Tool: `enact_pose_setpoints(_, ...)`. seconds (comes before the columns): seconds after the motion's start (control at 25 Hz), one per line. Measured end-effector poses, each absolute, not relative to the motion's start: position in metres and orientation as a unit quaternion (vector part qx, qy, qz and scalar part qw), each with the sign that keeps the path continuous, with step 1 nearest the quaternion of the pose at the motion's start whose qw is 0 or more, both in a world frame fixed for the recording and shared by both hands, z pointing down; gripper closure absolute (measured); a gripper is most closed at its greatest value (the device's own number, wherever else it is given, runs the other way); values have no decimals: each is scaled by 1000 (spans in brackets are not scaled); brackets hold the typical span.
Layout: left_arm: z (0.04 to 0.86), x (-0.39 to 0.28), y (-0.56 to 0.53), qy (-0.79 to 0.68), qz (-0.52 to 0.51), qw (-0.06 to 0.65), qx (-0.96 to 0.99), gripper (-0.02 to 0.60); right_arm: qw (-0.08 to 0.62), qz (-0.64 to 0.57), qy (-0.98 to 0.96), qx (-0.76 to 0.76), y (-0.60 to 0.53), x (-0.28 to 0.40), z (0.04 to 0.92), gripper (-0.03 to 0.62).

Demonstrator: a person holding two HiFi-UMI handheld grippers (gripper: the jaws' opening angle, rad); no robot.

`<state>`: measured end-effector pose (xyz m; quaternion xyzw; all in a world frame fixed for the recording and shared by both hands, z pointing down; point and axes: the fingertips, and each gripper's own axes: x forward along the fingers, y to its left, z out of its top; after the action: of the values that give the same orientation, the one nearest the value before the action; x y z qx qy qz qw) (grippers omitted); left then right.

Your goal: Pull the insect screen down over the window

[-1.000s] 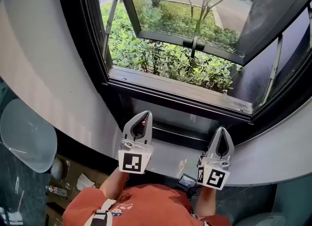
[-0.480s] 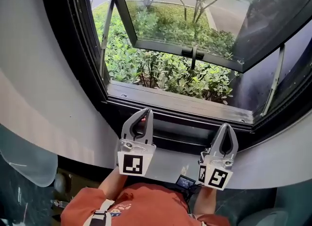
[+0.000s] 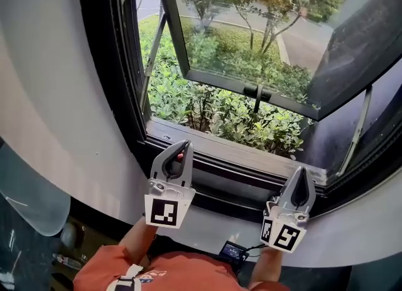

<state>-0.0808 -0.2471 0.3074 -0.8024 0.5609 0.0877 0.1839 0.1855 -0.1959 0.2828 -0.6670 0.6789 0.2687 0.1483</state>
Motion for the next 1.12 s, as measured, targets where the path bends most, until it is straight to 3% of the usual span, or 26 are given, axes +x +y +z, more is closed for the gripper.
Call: enact_pose_setpoints(1.12, 183, -65, -244, 531, 183, 283, -777, 575, 172, 392, 630, -647, -169, 192, 172, 585)
